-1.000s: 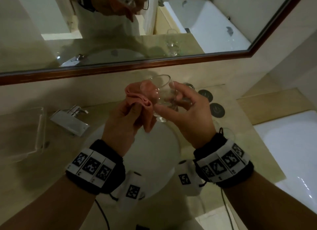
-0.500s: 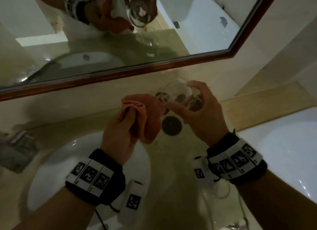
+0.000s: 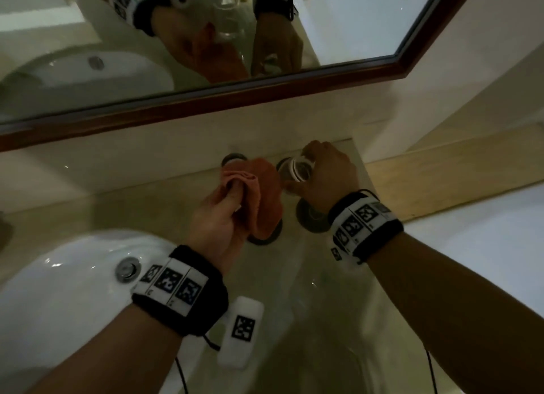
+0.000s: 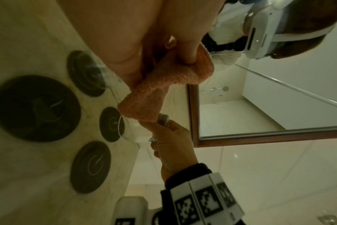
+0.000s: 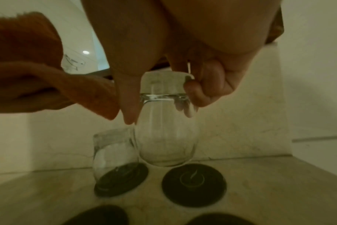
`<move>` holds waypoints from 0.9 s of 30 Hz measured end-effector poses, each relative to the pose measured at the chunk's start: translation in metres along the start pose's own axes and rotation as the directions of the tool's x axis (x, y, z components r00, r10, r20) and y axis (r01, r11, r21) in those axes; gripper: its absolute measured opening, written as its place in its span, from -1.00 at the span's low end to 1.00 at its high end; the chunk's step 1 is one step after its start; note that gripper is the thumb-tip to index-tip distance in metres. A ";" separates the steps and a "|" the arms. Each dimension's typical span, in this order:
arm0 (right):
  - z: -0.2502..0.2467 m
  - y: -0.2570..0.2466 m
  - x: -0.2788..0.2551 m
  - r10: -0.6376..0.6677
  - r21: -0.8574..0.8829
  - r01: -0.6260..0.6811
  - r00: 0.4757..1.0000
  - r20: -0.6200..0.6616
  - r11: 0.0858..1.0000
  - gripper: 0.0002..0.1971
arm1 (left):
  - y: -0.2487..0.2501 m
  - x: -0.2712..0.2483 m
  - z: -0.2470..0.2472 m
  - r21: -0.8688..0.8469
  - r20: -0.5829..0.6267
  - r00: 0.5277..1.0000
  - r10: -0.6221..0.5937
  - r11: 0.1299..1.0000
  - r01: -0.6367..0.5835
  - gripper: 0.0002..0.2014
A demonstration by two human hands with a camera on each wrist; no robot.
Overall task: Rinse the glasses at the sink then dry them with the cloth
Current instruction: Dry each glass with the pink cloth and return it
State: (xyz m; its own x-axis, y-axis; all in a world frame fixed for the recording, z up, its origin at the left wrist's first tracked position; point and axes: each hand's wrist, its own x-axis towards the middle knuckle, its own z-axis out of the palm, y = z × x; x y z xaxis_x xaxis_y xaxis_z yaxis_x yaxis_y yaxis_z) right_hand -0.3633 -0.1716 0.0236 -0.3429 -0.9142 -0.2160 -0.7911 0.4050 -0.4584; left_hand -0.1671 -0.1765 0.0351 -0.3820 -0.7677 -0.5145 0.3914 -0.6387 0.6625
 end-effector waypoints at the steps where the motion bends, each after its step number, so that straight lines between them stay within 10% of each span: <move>1: 0.006 0.003 0.005 0.000 0.003 0.000 1.000 -0.008 1.000 -0.30 | -0.001 0.005 0.001 0.008 -0.012 1.000 0.001 1.000 -0.001 -0.50; 22: 0.016 0.021 -0.022 -0.004 0.019 0.004 1.000 -0.006 1.000 -0.17 | -0.007 0.010 -0.017 0.173 0.009 0.999 0.046 0.984 -0.047 -0.42; 27: -0.001 0.006 -0.093 -0.063 -0.177 0.136 0.927 0.369 0.975 -0.20 | -0.008 -0.012 -0.026 0.451 0.083 0.989 0.126 0.880 -0.150 -0.46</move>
State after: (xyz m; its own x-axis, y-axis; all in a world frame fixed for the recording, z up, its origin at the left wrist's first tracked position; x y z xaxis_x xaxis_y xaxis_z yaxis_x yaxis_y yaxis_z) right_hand -0.3371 -0.0840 0.0420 -0.0812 -0.8681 -0.4898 -0.9074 0.2677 -0.3240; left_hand -0.1440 -0.1640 0.0220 -0.3973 -0.8354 -0.3799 0.0245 -0.4235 0.9056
